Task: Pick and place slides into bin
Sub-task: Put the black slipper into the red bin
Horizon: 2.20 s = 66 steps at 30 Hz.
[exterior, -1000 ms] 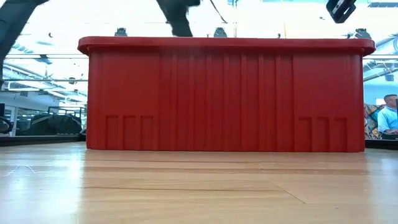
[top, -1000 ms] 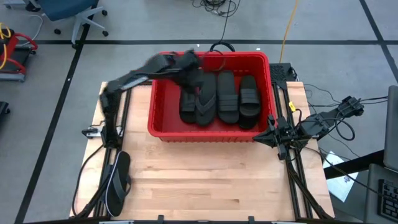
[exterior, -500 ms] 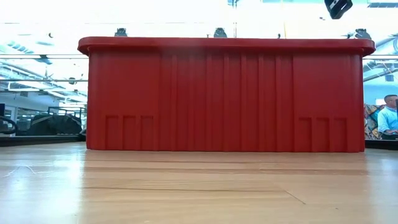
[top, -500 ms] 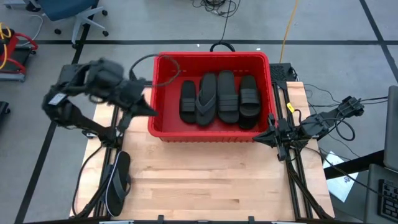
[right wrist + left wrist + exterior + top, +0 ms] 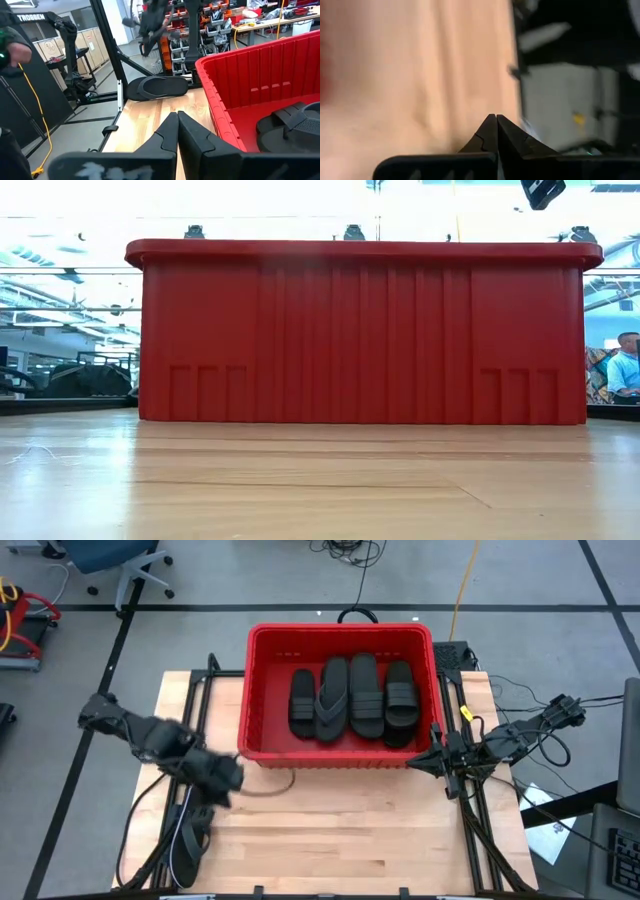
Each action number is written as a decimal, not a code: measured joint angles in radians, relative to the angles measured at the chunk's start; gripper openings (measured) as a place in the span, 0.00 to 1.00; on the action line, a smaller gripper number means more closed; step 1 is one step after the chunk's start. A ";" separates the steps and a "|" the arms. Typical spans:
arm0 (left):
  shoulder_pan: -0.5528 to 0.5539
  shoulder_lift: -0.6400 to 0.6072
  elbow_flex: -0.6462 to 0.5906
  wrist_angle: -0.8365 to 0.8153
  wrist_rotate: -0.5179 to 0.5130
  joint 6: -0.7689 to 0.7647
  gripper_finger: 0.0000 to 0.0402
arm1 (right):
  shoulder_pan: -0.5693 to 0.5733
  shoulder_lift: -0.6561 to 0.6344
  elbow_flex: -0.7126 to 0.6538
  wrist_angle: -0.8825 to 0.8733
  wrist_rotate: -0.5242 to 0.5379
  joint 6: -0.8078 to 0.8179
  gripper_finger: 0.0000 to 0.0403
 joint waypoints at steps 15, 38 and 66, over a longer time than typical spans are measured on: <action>-0.336 -0.120 -0.397 0.236 0.271 -0.338 0.05 | 0.000 0.004 0.000 -0.002 0.003 0.000 0.00; -0.286 0.048 -0.476 0.113 0.299 0.044 0.61 | 0.000 0.039 0.000 -0.002 0.006 0.074 0.00; -0.178 0.057 -0.605 0.213 0.435 0.078 0.33 | 0.000 0.039 0.000 -0.002 0.003 0.106 0.00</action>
